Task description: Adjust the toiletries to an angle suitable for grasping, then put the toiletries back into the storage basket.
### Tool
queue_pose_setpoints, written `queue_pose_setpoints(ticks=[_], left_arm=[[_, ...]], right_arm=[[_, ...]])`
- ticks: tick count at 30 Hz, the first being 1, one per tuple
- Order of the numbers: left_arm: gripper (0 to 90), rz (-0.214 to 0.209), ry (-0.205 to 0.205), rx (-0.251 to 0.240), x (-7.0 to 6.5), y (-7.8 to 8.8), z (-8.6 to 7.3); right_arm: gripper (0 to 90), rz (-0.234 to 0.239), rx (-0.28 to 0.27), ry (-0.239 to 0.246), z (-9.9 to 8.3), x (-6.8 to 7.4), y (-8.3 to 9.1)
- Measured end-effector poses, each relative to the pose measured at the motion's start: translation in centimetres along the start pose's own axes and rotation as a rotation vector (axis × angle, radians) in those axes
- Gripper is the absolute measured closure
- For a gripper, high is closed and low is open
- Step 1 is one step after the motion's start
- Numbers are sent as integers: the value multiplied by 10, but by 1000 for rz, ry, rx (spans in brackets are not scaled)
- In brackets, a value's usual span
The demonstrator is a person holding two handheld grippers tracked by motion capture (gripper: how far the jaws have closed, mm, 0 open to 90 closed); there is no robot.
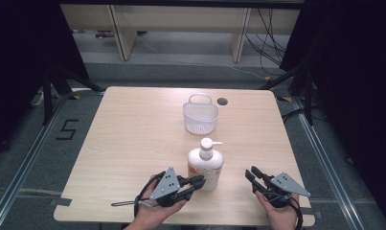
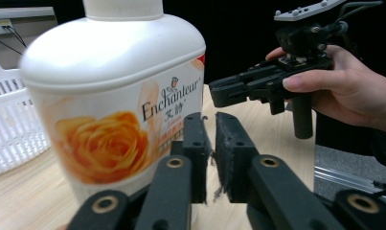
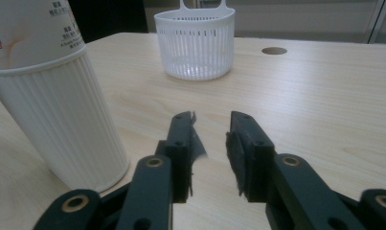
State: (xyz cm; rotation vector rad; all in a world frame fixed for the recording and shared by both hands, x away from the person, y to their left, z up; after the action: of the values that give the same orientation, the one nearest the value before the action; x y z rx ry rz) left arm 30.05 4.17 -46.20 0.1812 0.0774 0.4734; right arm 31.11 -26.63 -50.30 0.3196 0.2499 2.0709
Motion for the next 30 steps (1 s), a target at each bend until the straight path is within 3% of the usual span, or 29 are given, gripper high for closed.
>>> queue_pose_setpoints(ticks=[1, 2, 3, 4, 5, 6, 7, 9, 11, 12, 13, 14, 16, 17, 18, 24, 27, 28, 30], left_arm=[[782, 3, 4, 14, 0, 7, -1], [760, 0, 10, 18, -1, 9, -1], [733, -8, 11, 18, -1, 11, -2], [702, -7, 5, 27, -2, 14, -2], [680, 3, 5, 19, -2, 18, -2], [659, 3, 5, 19, -2, 18, -2], [639, 12, 9, 6, -3, 23, -4], [601, 29, 20, 0, -2, 30, -6], [542, 53, 31, -20, 0, 35, -8], [512, 83, 9, -22, 1, 38, -9], [473, 83, 9, -22, 1, 38, -9], [437, 121, -13, -28, 1, 43, -10], [391, 144, 7, -36, 2, 47, -12], [376, 152, 20, -36, 3, 49, -14], [364, 154, 25, -46, 4, 49, -15], [337, 196, 47, -51, 8, 54, -16], [335, 210, 46, -65, 10, 54, -15], [334, 217, 47, -60, 9, 55, -14], [332, 226, 48, -77, 9, 56, -12]], right_arm=[[641, -2, -14, 23, 0, -1, -1], [624, -16, -7, 14, -1, -2, -1], [611, 1, -9, 1, -2, -2, -1], [599, -28, -1, -3, -2, -2, 0], [585, -11, -3, 27, -2, -5, -1], [585, -11, -3, 27, -2, -5, -1], [550, -66, 8, 21, -4, -7, 1], [526, -72, -6, 5, -5, -8, 0], [506, -99, -14, 41, -5, -11, 0], [496, -99, -13, 23, -6, -10, 1], [496, -99, -13, 23, -6, -10, 1], [477, -88, -22, 2, -6, -9, 0], [452, -92, -40, 16, -6, -9, 1], [444, -96, -38, -17, -7, -7, 1], [430, -104, -36, 12, -7, -9, 1], [399, -126, -4, 3, -8, -8, 3], [395, -121, -45, 11, -8, -7, 1], [393, -132, -24, 15, -7, -6, 4], [390, -138, -43, 15, -7, -7, 2]])
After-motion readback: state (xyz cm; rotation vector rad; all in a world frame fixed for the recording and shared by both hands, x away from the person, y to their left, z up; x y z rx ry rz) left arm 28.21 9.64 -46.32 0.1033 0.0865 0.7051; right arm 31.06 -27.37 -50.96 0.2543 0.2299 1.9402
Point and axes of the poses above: each handheld gripper's, and its own axes: y roughly backward along the jaws, z roughly out of its top, x roughly to its left, the point moved 2 cm from there along -y, roughly forward along the jaws
